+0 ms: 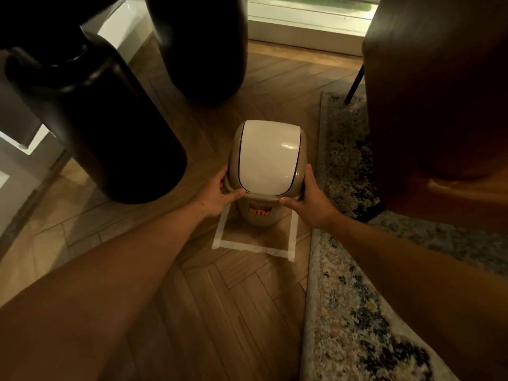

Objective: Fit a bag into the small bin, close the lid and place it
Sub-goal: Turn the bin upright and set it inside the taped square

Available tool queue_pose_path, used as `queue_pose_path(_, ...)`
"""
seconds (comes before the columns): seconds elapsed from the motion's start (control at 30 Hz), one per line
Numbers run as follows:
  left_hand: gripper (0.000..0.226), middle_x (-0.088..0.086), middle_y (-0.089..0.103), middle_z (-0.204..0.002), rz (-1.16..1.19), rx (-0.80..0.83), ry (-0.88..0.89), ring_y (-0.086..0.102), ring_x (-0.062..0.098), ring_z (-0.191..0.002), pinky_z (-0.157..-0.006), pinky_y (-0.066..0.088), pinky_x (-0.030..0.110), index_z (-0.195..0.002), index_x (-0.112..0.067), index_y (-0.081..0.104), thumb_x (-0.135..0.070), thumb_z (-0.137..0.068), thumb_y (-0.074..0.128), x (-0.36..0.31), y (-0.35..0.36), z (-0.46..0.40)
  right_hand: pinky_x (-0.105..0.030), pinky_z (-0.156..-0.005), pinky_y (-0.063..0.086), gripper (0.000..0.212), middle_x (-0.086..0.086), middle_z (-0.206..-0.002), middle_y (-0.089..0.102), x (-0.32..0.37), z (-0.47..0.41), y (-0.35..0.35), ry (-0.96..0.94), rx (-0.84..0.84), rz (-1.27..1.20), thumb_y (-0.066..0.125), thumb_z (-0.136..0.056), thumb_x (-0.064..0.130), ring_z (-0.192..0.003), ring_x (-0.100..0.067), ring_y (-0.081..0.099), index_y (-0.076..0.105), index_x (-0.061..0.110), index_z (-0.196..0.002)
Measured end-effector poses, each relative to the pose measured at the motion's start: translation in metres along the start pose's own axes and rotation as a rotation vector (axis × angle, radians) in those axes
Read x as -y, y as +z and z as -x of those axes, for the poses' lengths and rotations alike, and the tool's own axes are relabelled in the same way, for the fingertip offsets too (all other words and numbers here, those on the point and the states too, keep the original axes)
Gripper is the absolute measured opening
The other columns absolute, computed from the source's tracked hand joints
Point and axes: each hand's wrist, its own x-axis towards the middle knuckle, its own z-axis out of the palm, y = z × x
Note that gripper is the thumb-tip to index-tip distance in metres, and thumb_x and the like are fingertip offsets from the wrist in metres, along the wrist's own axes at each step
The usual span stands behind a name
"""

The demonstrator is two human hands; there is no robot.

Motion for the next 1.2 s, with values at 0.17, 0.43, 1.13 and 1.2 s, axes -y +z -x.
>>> queue_pose_path(0.17,0.098,-0.005,0.048,-0.151,-0.084,-0.004,0.010,0.045,0.013,-0.139,-0.116,0.039,0.045,-0.154,-0.034,0.027,-0.045,-0.072,0.081,0.003,-0.003,-0.002,-0.057,-0.120,0.036,0.122,-0.001,-0.168,0.026,0.020,0.008,-0.002,-0.030,-0.003,-0.015,0.082,-0.066,0.073,-0.158,-0.025,0.022,0.013,0.039,-0.161)
queue_pose_path(0.43,0.081,0.027,0.055,-0.136,-0.307,0.011,-0.075,0.068,0.026,-0.084,-0.064,0.058,0.030,-0.157,-0.024,0.021,-0.015,-0.092,0.068,-0.032,-0.006,0.010,-0.036,-0.114,0.044,0.107,0.006,-0.152,0.052,0.054,0.032,-0.005,0.077,-0.032,-0.014,0.088,-0.082,0.017,-0.137,-0.010,0.048,0.020,0.026,-0.165)
queue_pose_path(1.13,0.116,0.001,0.013,-0.167,-0.521,0.004,0.142,0.018,0.021,-0.152,-0.122,0.022,0.043,-0.159,-0.029,-0.005,-0.025,-0.080,0.080,-0.027,-0.011,0.021,-0.036,-0.111,0.043,0.134,-0.001,-0.164,0.041,0.078,0.051,-0.028,0.026,0.042,0.264,0.088,-0.081,0.032,-0.143,-0.023,0.048,-0.016,0.029,-0.164)
queue_pose_path(1.2,0.116,0.001,0.016,-0.167,-0.566,-0.003,0.147,0.021,0.022,-0.152,-0.122,0.025,0.048,-0.158,-0.034,-0.006,-0.029,-0.080,0.080,-0.023,-0.012,0.017,-0.044,-0.110,0.046,0.132,-0.006,-0.159,0.048,0.078,0.051,-0.028,0.015,0.018,0.367,0.086,-0.084,0.032,-0.137,-0.032,0.056,-0.019,0.024,-0.164)
